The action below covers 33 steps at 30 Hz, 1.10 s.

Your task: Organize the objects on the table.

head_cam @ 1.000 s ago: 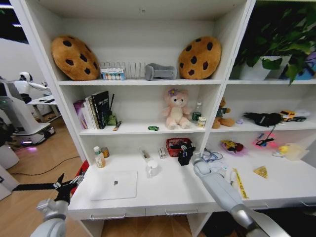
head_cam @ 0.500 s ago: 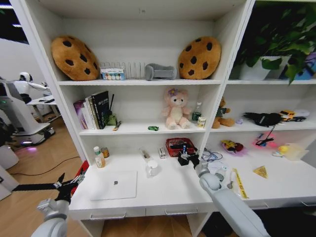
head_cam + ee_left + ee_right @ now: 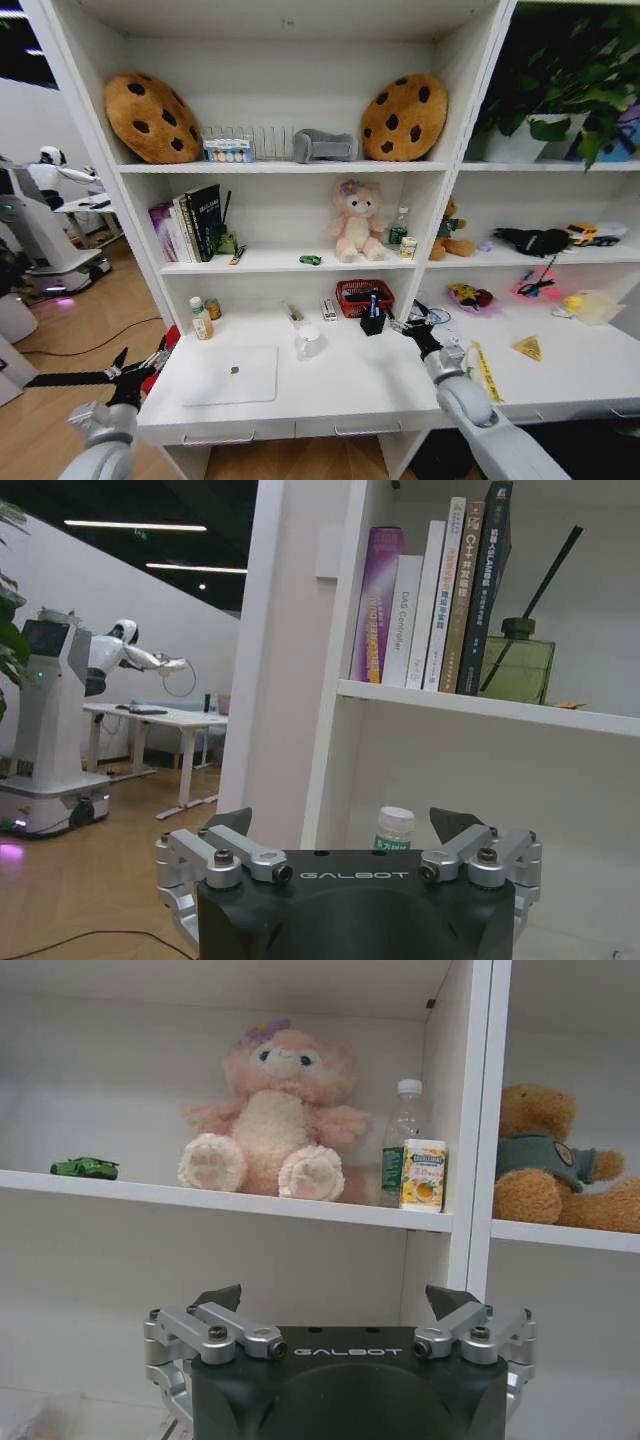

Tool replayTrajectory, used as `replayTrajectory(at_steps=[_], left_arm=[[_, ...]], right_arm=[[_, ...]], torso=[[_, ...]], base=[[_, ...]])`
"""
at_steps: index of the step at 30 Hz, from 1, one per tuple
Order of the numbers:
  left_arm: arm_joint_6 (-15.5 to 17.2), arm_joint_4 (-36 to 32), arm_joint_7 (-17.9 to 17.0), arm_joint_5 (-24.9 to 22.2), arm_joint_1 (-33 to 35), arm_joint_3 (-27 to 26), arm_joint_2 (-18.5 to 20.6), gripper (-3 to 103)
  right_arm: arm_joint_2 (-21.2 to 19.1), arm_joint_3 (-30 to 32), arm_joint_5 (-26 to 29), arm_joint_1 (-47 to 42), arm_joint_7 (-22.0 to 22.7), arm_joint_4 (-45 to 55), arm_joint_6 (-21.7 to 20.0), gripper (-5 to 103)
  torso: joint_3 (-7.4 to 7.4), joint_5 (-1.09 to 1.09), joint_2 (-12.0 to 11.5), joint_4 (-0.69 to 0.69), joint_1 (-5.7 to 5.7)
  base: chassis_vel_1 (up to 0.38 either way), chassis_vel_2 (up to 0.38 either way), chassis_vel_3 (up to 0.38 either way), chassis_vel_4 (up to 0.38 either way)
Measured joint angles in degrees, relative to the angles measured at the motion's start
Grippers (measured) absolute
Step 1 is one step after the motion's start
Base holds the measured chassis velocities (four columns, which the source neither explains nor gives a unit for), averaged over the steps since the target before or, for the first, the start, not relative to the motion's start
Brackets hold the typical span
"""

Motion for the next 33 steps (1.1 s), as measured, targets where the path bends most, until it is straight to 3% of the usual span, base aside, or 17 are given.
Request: replayTrajectory(at_steps=[5,11,17,24,33], left_arm=[[0.52,-0.44,-0.48,-0.88,0.6,-0.91,1.27,100],[0.29,0.34,-0.27,-4.67,0.58,-3.47,7.99,100],[0.52,1.78,-0.23,-4.85,-1.36,-2.69,12.22,100],[1.67,0.03,-0.46,-2.65,-2.38,-1.55,11.19,100],[0.91,-5.28,0.32,-0.86,3.81,-5.41,6.06,100]], right_arm=[[0.95,2.58,-0.69,-4.08,0.54,3.75,0.6,100],[2.25,6.4,-0.46,-8.85,1.33,6.87,0.45,100],[3.58,12.56,-0.67,-13.88,0.96,7.13,1.63,100],[3.59,15.75,-0.49,-17.46,-0.78,7.22,3.92,100],[4.31,18.1,0.09,-21.0,-2.98,6.71,7.16,100]], torso=[[0.0,0.0,0.0,0.01,0.0],[0.01,0.0,-0.01,0.02,0.01],[0.01,0.01,-0.02,0.01,0.01],[0.01,-0.01,-0.02,-0.01,0.02],[0.01,0.01,-0.01,0.0,0.01]], base=[[0.0,0.0,0.0,0.0],[0.0,0.0,0.0,0.0],[0.0,0.0,0.0,0.0],[0.0,0.0,0.0,0.0],[0.0,0.0,0.0,0.0]])
